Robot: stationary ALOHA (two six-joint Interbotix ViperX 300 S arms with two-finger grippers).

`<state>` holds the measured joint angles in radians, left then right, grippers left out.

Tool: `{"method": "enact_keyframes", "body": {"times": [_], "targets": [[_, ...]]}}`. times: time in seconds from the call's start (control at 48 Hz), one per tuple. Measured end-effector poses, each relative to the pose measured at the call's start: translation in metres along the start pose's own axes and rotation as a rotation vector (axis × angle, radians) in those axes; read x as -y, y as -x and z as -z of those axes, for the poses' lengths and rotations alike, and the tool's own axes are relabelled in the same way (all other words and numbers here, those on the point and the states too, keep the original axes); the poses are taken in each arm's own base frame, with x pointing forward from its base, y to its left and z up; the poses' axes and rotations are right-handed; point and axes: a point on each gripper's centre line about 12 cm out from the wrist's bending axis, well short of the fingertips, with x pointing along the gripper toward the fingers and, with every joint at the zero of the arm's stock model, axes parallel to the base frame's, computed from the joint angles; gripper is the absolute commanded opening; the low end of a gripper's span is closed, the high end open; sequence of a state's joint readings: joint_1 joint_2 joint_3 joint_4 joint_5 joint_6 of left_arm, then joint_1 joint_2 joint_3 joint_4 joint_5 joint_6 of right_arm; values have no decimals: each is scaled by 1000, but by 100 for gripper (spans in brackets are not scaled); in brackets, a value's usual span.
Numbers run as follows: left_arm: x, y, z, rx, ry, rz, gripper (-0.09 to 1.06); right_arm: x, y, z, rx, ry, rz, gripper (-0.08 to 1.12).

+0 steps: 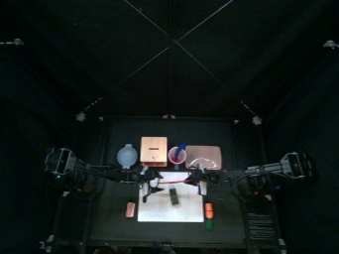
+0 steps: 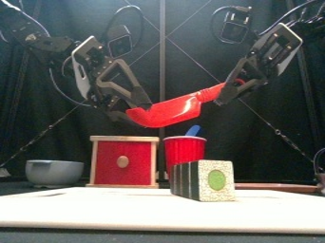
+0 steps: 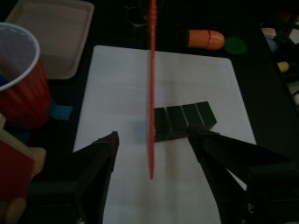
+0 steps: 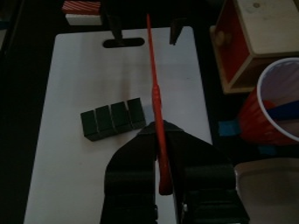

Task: Place sushi on board then cut the sushi with the knife then place the pieces on the plate
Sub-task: Grasp knife edge with left hand

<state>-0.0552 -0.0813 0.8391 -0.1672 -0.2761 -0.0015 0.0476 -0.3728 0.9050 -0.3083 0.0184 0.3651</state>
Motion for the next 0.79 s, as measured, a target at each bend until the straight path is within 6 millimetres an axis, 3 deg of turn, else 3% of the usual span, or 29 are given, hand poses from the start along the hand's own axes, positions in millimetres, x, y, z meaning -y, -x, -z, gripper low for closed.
{"method": "enact_keyframes", "body": {"times": [0.792], "targets": [[-2,-1,6,-50,-12,-3,50,-1,-2,1,-6,-25,-2,40]]}}
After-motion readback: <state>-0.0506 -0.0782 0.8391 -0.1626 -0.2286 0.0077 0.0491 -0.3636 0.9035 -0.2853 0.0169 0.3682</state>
